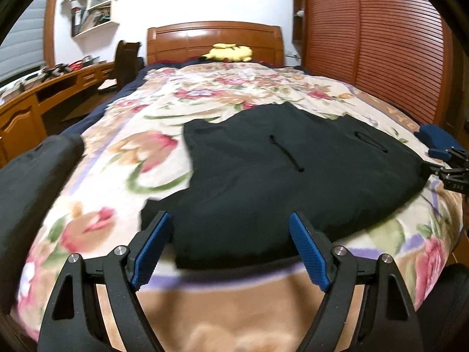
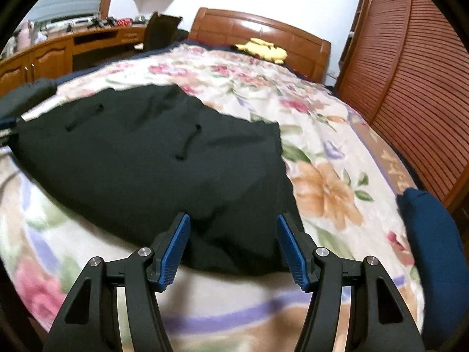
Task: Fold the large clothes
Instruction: 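Move the open left tool to the edge of the folded black coat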
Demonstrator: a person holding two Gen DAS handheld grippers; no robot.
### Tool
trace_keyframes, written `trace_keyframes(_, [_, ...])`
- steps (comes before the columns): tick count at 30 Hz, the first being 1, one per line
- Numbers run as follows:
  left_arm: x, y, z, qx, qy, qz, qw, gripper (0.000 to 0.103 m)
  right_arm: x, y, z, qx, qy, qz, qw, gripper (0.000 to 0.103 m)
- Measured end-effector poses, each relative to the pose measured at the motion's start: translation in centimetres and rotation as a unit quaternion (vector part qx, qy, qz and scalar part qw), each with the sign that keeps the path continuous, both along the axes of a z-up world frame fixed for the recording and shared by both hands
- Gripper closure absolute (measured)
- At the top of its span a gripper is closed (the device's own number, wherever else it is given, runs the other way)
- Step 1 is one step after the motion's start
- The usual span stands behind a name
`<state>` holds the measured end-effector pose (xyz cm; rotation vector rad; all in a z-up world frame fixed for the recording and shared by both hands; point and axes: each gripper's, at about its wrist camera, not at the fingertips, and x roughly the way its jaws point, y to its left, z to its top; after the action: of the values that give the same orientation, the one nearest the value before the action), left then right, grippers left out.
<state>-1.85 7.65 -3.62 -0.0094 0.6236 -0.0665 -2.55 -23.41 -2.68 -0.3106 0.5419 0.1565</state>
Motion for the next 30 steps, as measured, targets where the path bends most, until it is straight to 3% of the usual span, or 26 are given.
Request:
trace_keyframes(6, [-0.3,1.5,-0.2,-0.015,0.019,0.027,0.9994,0.020,0.0,2.5,1.1,0.026,-0.017,0.038,0.999,0.039])
trace_keyframes(14, [-1.2,2.2,1.0,0.006,0.032,0.044,0.9985,0.020,0.7,4.2,0.4,0.071,-0.005,0.091,0.993,0.039])
trace_keyframes(25, [0.1,3.0,1.3,-0.014,0.046,0.050,0.9976,0.020,2.8,3.6,-1.8,0.080,0.023,0.096,0.992,0.039])
trace_keyframes(30, [2.0,2.4,-0.1,-0.015,0.067,0.039,0.9969,0.020,2.6,3.3,-1.7,0.077,0.029,0.102,0.991,0.039])
